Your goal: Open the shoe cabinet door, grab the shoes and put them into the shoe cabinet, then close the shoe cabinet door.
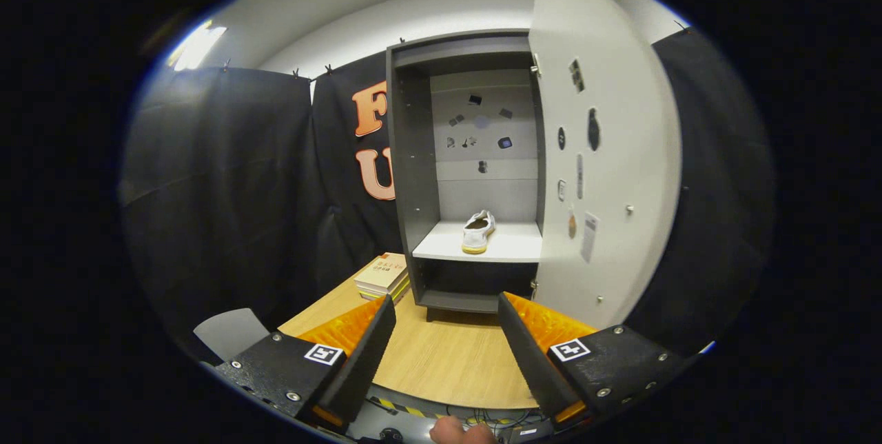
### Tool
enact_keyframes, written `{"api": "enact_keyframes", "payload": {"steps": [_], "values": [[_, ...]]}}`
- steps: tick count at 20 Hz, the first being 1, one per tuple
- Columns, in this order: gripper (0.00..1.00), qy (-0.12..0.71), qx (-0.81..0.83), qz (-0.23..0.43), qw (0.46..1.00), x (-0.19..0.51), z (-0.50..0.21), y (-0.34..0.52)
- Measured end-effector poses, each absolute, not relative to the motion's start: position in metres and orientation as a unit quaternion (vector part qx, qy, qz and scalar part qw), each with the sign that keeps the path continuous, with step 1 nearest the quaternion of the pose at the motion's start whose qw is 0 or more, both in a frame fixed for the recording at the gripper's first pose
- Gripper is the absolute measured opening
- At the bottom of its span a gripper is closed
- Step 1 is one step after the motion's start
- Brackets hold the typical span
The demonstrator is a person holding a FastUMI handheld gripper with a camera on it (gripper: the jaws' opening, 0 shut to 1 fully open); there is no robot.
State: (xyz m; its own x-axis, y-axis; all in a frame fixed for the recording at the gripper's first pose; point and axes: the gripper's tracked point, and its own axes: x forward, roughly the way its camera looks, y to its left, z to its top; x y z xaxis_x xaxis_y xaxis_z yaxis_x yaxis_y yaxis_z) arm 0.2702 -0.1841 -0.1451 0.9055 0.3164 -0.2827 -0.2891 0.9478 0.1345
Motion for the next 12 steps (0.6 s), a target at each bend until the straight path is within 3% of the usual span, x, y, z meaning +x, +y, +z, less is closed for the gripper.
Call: {"api": "enact_keyframes", "payload": {"steps": [5, 12], "values": [[0.94, 0.132, 0.065, 0.124, 0.981, 0.256, -0.143, -0.271], [0.94, 0.115, 0.041, 0.062, 0.991, 0.292, -0.141, -0.361]]}}
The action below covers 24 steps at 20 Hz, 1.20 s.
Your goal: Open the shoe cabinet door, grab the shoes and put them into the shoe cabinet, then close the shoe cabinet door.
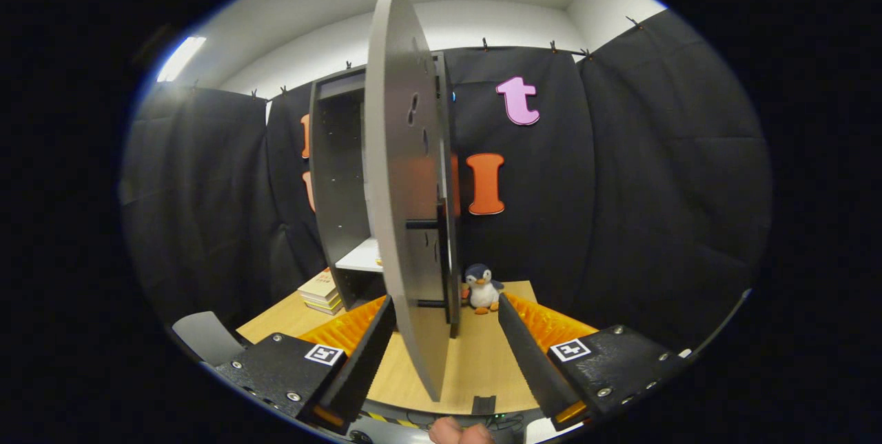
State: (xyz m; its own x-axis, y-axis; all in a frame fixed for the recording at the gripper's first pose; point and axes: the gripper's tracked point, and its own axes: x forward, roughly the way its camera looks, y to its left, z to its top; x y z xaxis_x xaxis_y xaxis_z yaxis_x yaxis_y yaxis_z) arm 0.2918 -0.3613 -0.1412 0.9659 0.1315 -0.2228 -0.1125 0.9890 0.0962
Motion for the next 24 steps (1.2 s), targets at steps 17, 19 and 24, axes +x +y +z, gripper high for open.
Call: {"api": "enact_keyframes", "payload": {"steps": [17, 19, 24], "values": [[0.91, 0.126, 0.049, -0.023, 0.990, 0.316, -0.139, -0.307], [0.91, 0.126, 0.045, -0.023, 0.991, 0.318, -0.138, -0.281], [0.91, 0.125, 0.028, -0.023, 0.991, 0.335, -0.136, -0.215]]}}
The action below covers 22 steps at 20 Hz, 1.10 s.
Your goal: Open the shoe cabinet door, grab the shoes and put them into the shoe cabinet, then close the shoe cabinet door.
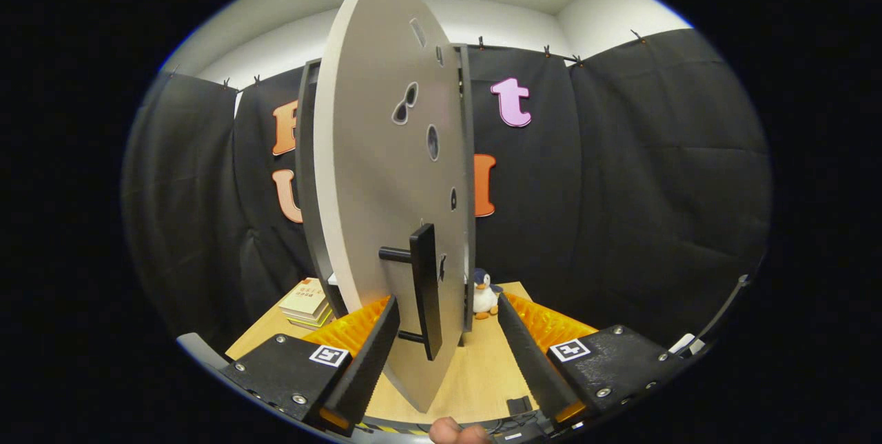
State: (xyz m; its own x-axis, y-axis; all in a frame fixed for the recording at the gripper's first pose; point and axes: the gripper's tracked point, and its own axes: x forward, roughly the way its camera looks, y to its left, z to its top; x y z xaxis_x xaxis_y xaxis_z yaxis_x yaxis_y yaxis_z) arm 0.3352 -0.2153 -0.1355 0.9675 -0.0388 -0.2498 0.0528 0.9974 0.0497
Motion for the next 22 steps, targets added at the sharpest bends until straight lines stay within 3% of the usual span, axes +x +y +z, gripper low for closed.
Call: {"api": "enact_keyframes", "payload": {"steps": [10, 22], "values": [[0.93, 0.137, 0.002, 0.066, 0.988, 0.408, -0.134, -0.086], [0.91, 0.129, 0.016, 0.129, 0.983, 0.498, -0.143, -0.023]]}}
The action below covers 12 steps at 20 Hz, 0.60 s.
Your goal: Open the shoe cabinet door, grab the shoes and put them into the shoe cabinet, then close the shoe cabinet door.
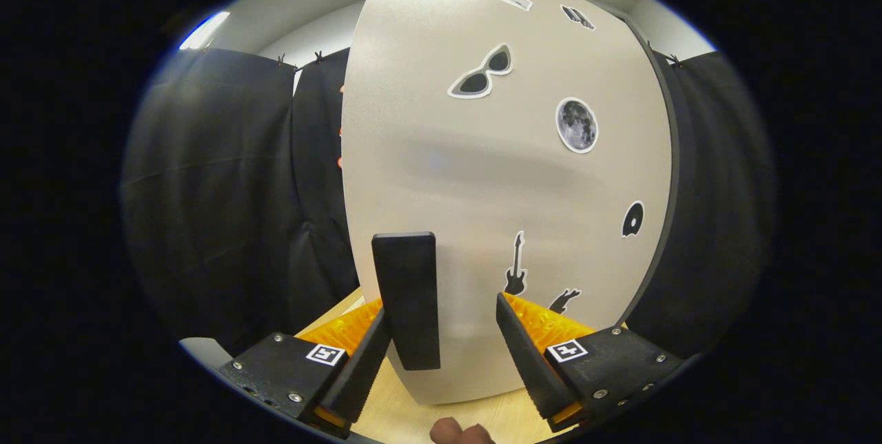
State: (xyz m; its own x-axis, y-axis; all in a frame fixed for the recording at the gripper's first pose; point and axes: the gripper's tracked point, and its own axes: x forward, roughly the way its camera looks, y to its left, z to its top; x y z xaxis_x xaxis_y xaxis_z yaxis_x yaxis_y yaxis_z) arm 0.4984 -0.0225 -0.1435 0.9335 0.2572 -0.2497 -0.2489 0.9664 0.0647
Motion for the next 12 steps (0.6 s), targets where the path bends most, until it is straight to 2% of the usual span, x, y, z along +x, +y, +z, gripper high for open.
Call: {"api": "enact_keyframes", "payload": {"steps": [12], "values": [[0.95, 0.126, 0.030, 0.146, 0.981, 0.562, -0.151, 0.002]]}}
